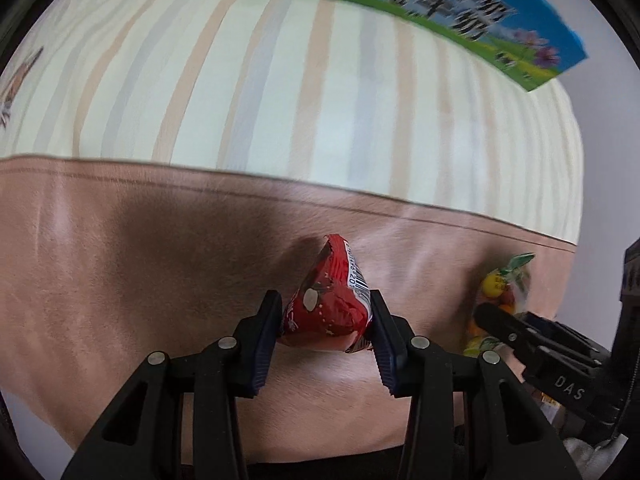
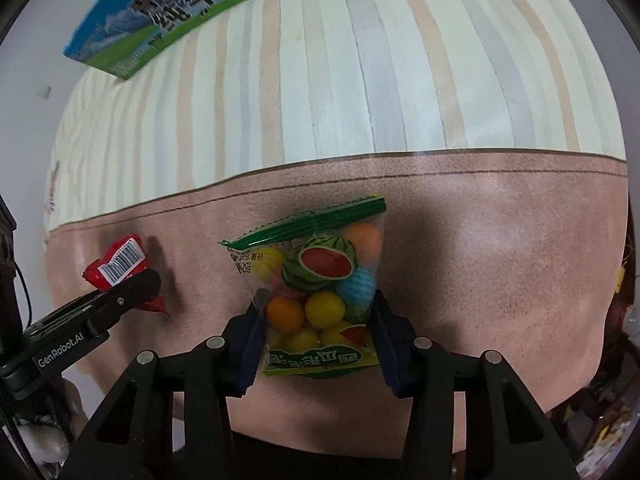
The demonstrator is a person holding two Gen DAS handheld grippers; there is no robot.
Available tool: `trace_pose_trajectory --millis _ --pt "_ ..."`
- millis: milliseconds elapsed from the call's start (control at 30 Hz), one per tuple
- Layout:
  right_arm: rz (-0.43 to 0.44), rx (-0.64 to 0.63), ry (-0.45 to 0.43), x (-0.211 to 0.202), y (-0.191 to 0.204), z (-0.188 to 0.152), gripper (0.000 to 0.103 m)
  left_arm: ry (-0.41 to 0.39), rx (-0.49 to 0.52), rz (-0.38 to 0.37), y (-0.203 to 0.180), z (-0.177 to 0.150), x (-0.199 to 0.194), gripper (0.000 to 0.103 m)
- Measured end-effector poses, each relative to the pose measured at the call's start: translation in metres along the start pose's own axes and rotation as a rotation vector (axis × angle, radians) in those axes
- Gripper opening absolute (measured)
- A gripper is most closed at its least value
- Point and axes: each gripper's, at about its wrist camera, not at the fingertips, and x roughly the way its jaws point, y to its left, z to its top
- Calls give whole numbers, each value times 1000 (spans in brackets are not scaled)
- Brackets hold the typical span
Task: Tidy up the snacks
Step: 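Drop both packets into the box and open both tools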
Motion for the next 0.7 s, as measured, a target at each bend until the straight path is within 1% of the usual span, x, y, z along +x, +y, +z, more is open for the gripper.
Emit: trace_pose_trajectory --millis 67,200,267,333,400,467,533,600,633,700 --pt "31 11 -21 -13 -1 1 51 -22 8 -21 -6 2 -15 40" --pt "102 22 -81 -57 -9 6 51 -84 23 -69 -19 16 -54 40" --pt "138 15 -124 -82 -4 16 51 -119 34 -96 -24 28 -74 40" --pt "164 0 -167 -106 2 26 51 -156 45 -125 -27 48 -95 40" --pt "185 -21 -205 -130 10 40 51 -189 60 -137 -35 62 -113 40" --pt "212 -33 -239 -151 17 57 51 -222 74 -149 -37 85 -132 40" --pt "224 -57 -278 -173 25 81 51 -249 82 -155 -45 108 -147 40" --pt "224 -74 -308 -190 35 106 51 -264 88 -151 -52 127 -153 40" --pt "225 -82 -322 -198 38 120 51 -272 98 -144 -56 145 -159 40" --pt "212 -97 -344 -208 48 153 51 -275 101 -122 -64 173 -157 40"
